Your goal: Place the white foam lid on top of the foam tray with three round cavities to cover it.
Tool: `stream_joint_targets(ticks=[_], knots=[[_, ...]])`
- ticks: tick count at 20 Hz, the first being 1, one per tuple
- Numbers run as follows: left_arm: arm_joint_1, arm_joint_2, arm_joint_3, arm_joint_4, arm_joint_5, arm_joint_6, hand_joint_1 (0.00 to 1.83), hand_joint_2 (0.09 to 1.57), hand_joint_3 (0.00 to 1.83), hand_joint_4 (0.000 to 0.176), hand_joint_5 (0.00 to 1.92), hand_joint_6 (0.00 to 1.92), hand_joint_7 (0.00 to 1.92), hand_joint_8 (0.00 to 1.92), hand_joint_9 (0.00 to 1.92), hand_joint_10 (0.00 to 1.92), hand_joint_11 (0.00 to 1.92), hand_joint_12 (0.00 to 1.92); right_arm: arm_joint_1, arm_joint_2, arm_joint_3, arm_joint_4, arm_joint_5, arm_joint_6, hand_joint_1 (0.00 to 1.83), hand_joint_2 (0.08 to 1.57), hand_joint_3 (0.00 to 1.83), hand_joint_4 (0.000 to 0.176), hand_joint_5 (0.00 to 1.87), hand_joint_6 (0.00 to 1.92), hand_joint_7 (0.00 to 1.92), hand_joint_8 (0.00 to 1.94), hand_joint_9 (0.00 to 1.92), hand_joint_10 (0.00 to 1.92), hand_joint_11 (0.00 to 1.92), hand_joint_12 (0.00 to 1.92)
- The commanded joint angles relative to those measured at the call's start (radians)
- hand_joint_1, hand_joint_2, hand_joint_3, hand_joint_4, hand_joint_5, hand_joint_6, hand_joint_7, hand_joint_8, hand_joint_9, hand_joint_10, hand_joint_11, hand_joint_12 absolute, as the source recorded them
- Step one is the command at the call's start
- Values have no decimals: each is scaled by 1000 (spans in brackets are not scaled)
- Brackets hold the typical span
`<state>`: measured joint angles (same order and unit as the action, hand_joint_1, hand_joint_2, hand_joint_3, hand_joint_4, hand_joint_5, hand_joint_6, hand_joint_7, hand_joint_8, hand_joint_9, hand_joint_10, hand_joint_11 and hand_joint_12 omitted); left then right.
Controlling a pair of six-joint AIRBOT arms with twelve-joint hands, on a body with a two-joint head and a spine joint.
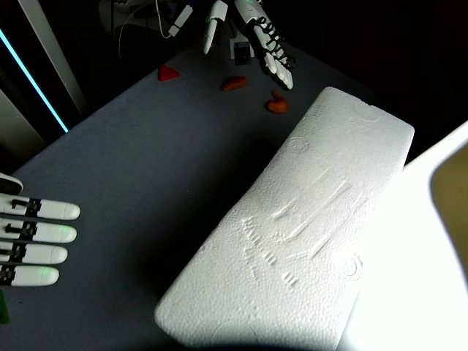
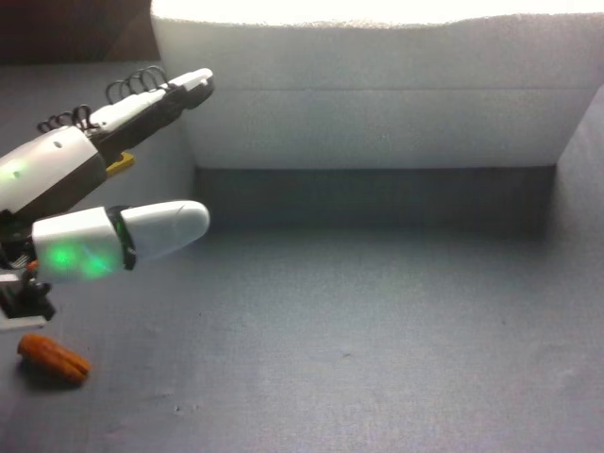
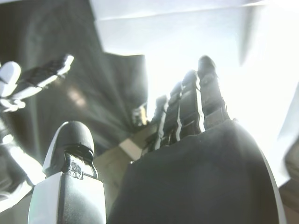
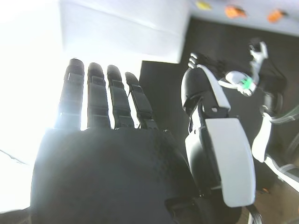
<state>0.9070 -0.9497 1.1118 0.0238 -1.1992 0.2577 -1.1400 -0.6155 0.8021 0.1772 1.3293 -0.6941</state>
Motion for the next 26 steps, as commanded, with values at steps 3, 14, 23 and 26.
stream_joint_targets(ticks=[3,14,23,26], knots=[[-43,-31,24,31,-78,-33,263,1273,9,36,0,0,0,0,0,0,0,0,63,-24,24,-37,61,20,301,1283,0,0,0,0,0,0,0,0,0,0],[-102,-91,76,89,-22,-76,229,1264,0,26,0,0,0,0,0,0,18,12,240,-132,111,-144,-105,53,335,1376,0,0,0,0,0,0,0,0,0,337],[-113,-114,89,99,-11,-93,232,1276,1,46,0,0,0,0,7,3,0,371,283,-189,151,-138,-137,58,292,1278,0,0,0,0,0,0,4,1,0,153],[-108,-115,86,101,-19,-97,247,1272,0,71,0,0,0,0,16,7,0,469,283,-189,151,-138,-134,58,282,1287,0,0,0,0,0,0,11,3,0,372]])
